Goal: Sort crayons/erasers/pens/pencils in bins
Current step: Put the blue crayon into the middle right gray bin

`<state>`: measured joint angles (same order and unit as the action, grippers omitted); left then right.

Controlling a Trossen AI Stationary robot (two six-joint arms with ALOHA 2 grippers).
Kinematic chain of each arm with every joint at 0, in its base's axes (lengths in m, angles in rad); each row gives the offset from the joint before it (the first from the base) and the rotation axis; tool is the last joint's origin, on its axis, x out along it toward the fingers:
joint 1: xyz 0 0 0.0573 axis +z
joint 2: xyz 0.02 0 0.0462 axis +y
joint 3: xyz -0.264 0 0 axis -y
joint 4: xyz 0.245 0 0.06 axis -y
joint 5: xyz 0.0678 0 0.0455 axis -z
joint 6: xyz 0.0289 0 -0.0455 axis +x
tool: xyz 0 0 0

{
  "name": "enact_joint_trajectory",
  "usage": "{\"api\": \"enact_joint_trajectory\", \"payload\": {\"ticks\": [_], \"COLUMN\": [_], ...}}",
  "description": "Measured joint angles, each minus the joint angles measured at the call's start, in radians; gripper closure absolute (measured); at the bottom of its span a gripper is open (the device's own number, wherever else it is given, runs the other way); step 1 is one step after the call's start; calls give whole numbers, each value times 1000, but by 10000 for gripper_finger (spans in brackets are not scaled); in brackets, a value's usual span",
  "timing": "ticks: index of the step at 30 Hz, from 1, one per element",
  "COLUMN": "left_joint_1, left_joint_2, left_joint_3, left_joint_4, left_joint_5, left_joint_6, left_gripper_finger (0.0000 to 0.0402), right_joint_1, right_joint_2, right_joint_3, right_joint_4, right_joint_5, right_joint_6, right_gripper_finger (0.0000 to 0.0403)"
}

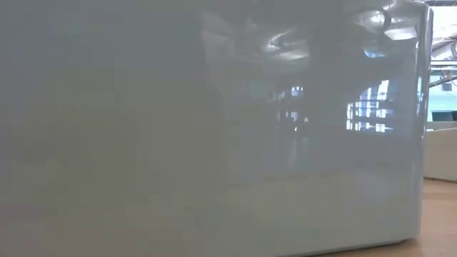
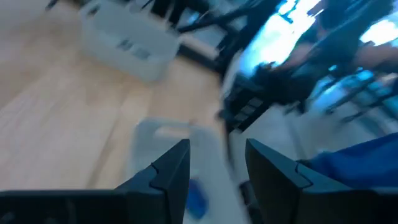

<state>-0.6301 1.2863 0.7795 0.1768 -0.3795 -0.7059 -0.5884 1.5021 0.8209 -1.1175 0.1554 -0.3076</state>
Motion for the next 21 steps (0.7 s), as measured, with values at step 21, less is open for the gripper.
{"api": "enact_joint_trajectory", "payload": {"ticks": [21], "left_joint_1": [3], "left_joint_2": [-22], "left_joint_3": [0], "left_joint_4": [237], "left_joint_5": [13], "left_joint_6": [101], "left_gripper_finger": [245], "right_joint_1": [-4], "right_joint_2": [-3], "right_joint_3": [-183], "right_joint_4": [250], "right_joint_5": [24], "right_joint_6": [-234], "right_gripper_finger": [348]}}
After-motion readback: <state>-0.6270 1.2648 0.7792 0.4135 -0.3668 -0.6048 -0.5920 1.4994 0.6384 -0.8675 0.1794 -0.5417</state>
